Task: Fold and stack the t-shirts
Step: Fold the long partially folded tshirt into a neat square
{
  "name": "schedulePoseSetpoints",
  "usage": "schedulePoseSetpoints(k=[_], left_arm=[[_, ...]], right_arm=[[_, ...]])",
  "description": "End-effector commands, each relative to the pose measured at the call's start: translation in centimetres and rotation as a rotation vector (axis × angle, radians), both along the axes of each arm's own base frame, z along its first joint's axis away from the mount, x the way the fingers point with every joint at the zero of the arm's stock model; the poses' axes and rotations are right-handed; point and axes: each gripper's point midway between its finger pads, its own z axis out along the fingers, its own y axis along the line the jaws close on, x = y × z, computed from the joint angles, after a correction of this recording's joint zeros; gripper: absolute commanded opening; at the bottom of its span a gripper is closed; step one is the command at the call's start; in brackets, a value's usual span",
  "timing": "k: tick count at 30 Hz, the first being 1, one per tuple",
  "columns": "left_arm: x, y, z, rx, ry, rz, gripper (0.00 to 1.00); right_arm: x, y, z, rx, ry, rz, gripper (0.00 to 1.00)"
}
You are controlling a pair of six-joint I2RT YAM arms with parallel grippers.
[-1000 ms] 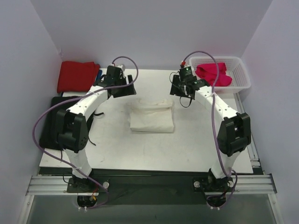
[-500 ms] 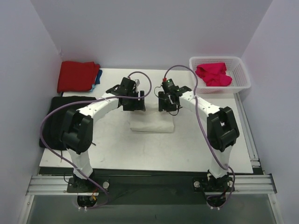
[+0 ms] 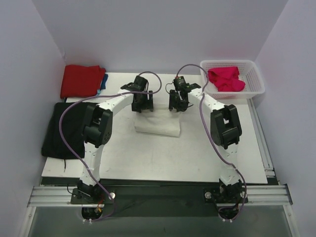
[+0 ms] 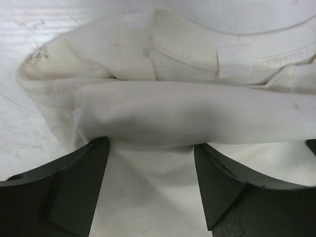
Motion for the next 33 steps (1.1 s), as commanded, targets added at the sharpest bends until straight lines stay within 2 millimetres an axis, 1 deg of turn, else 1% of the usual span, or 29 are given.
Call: schedulePoseSetpoints(k=[1,2,3,4,5,6,7,10,11,12,13,14,15,16,17,18,20,22,23,24,25,26,27,28,29,30,31,32,33], left_arm=[[3.1,2.4,1.3,0.021,-0.039,0.104,0.8],[3.6,2.3,1.7,0.009,-0.045,0.106,0.8],[3.9,2.4,1.7,0.005,-0.043,0.113,0.8],[4.0,2.5,0.8,-0.007,-0.021,0.117,0.8],[4.5,2.4,1.0,-0.019,-0.019,0.125,0.8],[4.7,2.4,0.6,-0.024,-0.008,0.135,0.8],[4.8,2.5,-0.6,-0.049,0.03,0.153,0.8],[5.3,0.5,-1.8,-0.207,0.083,0.15,0.8],[5.6,0.1,-1.8,-0.254,0.089,0.148,0.8],[5.6,-0.3,-2.9,-0.295,0.119,0.15,0.8],[5.4,-1.3,-3.0,-0.371,0.163,0.162,0.8],[6.2,-1.3,-2.9,-0.419,0.154,0.171,0.8],[6.1,-1.7,-3.8,-0.456,0.182,0.174,0.8],[6.0,-2.5,-3.6,-0.533,0.223,0.183,0.8],[6.8,-2.6,-3.4,-0.581,0.212,0.189,0.8],[6.8,-2.8,-3.8,-0.611,0.227,0.196,0.8],[7.2,-3.0,-3.4,-0.673,0.236,0.206,0.8],[7.5,-2.8,-2.5,-0.693,0.209,0.191,0.8],[7.9,-2.8,-1.8,-0.703,0.178,0.177,0.8],[8.3,-2.3,0.0,-0.715,0.137,0.166,0.8],[8.1,-2.0,0.2,-0.713,0.12,0.159,0.8],[8.6,-1.8,1.2,-0.725,0.074,0.143,0.8],[8.9,-1.2,3.6,-0.737,0.015,0.128,0.8],[9.0,-0.9,4.4,-0.742,-0.013,0.121,0.8],[8.7,-0.5,4.7,-0.744,-0.034,0.116,0.81],[8.7,0.0,6.8,-0.741,-0.084,0.097,0.81],[8.7,0.8,7.3,-0.72,-0.11,0.111,0.81],[8.1,1.3,7.1,-0.696,-0.105,0.12,0.81],[7.9,2.0,8.6,-0.658,-0.154,0.106,0.82]], right_arm=[[2.7,-1.4,2.2,0.028,-0.04,-0.057,0.42],[3.1,-1.5,2.3,0.035,-0.044,-0.062,0.42],[3.4,-1.6,1.6,0.035,-0.031,-0.065,0.42],[4.2,-1.9,1.9,0.042,-0.043,-0.076,0.42],[4.6,-2.0,1.7,0.048,-0.04,-0.081,0.42],[4.8,-2.1,0.6,0.048,-0.021,-0.086,0.42],[5.5,-1.9,1.0,0.077,-0.026,-0.085,0.42],[6.2,-1.5,-0.7,0.087,0.004,-0.078,0.42],[6.4,-1.6,-0.6,0.089,0.005,-0.081,0.42],[6.4,-1.6,-0.7,0.089,0.01,-0.078,0.42],[6.5,-1.6,-0.7,0.088,0.008,-0.077,0.42],[6.7,-1.7,-0.5,0.089,0.003,-0.077,0.42],[6.6,-1.7,-0.4,0.086,0.005,-0.073,0.42],[6.6,-1.7,-0.3,0.085,0.003,-0.074,0.42],[6.7,-2.2,-0.1,0.082,0.0,-0.083,0.42],[6.7,-2.4,-0.1,0.08,0.0,-0.084,0.42],[6.8,-2.9,0.8,0.072,-0.018,-0.094,0.42],[6.7,-3.4,1.3,0.064,-0.026,-0.104,0.42],[6.7,-3.7,2.4,0.064,-0.046,-0.106,0.42],[6.6,-4.2,2.6,0.049,-0.054,-0.114,0.42],[6.6,-4.3,3.3,0.045,-0.067,-0.114,0.42],[6.5,-4.4,4.6,0.046,-0.092,-0.112,0.42],[6.5,-4.6,5.3,0.042,-0.108,-0.114,0.42],[6.2,-4.9,5.6,0.033,-0.111,-0.118,0.42],[6.1,-5.1,7.2,0.036,-0.142,-0.12,0.42],[5.9,-5.4,7.7,0.023,-0.156,-0.127,0.42],[5.4,-5.5,7.9,0.017,-0.156,-0.126,0.42],[5.2,-5.5,9.2,0.022,-0.185,-0.127,0.42],[4.9,-5.7,9.6,0.019,-0.194,-0.13,0.42]])
